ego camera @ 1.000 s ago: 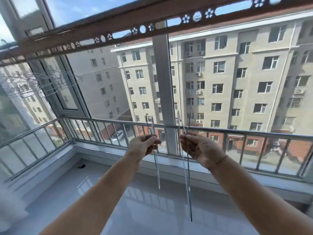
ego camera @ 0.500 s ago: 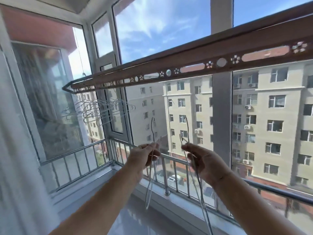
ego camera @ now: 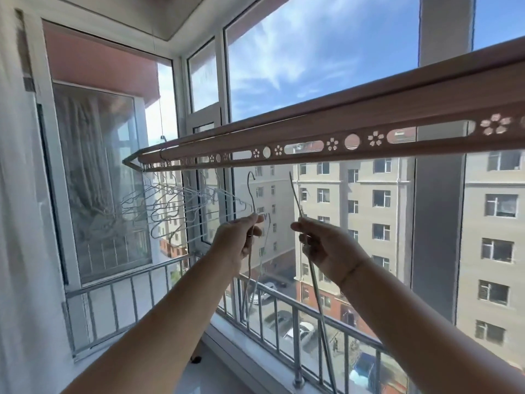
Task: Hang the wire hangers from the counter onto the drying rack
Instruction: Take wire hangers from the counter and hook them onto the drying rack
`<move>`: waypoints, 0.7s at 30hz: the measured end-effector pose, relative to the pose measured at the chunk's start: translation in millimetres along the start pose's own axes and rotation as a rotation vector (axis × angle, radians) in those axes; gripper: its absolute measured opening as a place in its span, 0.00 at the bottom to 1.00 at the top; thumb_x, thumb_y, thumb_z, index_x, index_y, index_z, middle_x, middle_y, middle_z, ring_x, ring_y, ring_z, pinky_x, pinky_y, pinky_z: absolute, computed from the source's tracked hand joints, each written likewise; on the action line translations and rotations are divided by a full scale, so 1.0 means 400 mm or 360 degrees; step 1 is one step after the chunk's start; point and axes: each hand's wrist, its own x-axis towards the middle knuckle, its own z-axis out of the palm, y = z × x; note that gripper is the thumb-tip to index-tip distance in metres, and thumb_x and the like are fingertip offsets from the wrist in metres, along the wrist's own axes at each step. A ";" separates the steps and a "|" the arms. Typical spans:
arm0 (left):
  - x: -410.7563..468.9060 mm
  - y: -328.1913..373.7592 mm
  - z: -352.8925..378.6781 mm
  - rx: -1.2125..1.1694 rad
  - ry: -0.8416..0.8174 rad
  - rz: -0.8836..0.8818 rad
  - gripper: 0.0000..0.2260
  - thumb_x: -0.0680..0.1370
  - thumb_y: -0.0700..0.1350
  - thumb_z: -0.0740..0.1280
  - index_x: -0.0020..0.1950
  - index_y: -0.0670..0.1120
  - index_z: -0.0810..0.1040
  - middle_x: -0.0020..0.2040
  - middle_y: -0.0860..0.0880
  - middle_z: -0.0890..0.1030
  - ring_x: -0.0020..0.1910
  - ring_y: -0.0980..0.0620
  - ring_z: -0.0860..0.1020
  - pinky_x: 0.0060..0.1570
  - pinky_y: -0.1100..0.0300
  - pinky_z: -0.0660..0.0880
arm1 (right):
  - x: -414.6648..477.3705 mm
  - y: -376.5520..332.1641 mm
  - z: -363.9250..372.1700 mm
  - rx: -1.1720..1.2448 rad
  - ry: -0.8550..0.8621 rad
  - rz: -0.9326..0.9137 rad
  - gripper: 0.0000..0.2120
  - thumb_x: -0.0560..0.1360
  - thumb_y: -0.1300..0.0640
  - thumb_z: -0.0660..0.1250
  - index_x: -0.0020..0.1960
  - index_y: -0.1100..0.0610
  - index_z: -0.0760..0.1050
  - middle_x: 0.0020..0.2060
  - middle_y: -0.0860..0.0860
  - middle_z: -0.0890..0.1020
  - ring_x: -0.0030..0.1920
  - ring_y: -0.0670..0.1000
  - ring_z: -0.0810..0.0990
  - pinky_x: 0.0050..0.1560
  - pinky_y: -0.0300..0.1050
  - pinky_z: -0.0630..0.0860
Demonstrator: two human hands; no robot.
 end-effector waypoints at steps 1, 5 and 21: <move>0.037 0.005 -0.005 -0.0015 -0.0001 0.0015 0.09 0.78 0.46 0.64 0.42 0.47 0.82 0.32 0.51 0.76 0.27 0.58 0.63 0.23 0.67 0.59 | 0.029 -0.001 0.017 -0.0012 0.0006 -0.0034 0.06 0.75 0.66 0.64 0.40 0.61 0.77 0.27 0.50 0.81 0.23 0.43 0.71 0.22 0.31 0.65; 0.183 0.018 -0.024 -0.0093 -0.0021 0.0028 0.09 0.78 0.47 0.64 0.43 0.48 0.82 0.34 0.52 0.75 0.28 0.58 0.64 0.23 0.68 0.60 | 0.143 -0.009 0.086 -0.0036 0.0046 -0.0141 0.05 0.75 0.65 0.64 0.41 0.61 0.77 0.27 0.49 0.81 0.24 0.43 0.71 0.22 0.31 0.66; 0.501 -0.002 -0.095 -0.0189 -0.0323 -0.0086 0.09 0.78 0.46 0.64 0.45 0.45 0.82 0.34 0.51 0.74 0.30 0.58 0.65 0.29 0.65 0.62 | 0.385 0.056 0.176 -0.0105 0.0390 -0.0259 0.08 0.76 0.64 0.63 0.40 0.63 0.75 0.23 0.49 0.78 0.21 0.41 0.69 0.22 0.32 0.65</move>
